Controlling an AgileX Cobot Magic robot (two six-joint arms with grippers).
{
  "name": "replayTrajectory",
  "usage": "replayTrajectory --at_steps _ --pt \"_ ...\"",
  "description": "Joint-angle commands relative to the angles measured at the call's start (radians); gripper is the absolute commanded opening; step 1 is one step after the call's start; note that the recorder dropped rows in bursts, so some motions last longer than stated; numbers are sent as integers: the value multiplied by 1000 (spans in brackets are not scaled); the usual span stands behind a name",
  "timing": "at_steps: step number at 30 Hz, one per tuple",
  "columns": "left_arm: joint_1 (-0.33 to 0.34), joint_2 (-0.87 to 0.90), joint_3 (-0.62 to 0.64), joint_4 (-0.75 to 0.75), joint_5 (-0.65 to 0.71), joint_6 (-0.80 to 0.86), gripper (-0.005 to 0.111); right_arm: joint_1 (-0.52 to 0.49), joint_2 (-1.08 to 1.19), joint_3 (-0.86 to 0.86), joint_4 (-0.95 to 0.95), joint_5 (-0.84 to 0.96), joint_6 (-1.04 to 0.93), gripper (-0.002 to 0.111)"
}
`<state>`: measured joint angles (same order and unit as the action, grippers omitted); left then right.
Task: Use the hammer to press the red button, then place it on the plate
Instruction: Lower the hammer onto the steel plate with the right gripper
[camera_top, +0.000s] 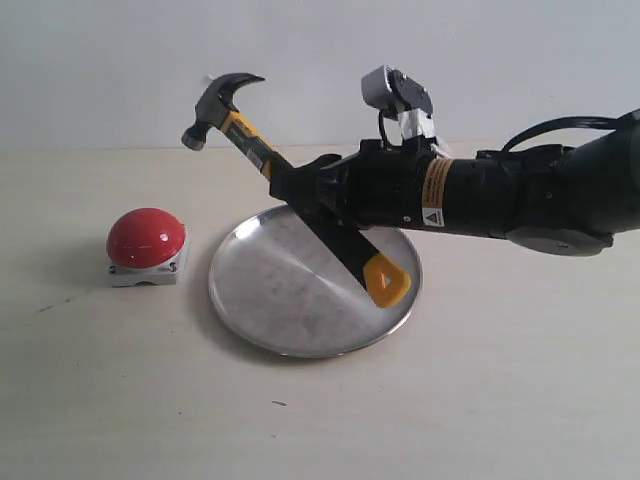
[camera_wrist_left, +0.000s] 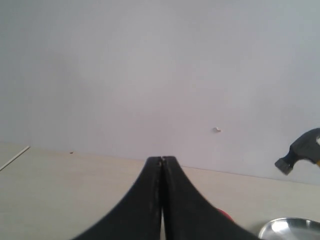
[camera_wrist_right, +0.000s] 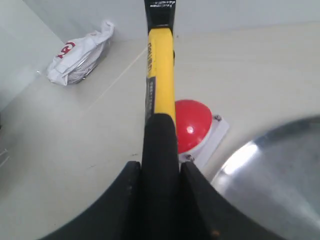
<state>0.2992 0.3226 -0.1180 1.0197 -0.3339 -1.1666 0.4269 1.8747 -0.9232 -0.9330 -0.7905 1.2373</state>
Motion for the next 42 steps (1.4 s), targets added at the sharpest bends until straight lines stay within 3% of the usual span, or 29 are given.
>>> replayTrajectory --at_steps 1,21,42 --pt "5 -6 2 -5 3 -6 0 -8 62 -11 75 -84 53 0" --pt "5 -6 1 -5 -7 -6 0 4 216 -11 232 -94 99 0" --pt "5 -6 1 -5 -10 -16 0 4 269 -11 247 17 88 0"
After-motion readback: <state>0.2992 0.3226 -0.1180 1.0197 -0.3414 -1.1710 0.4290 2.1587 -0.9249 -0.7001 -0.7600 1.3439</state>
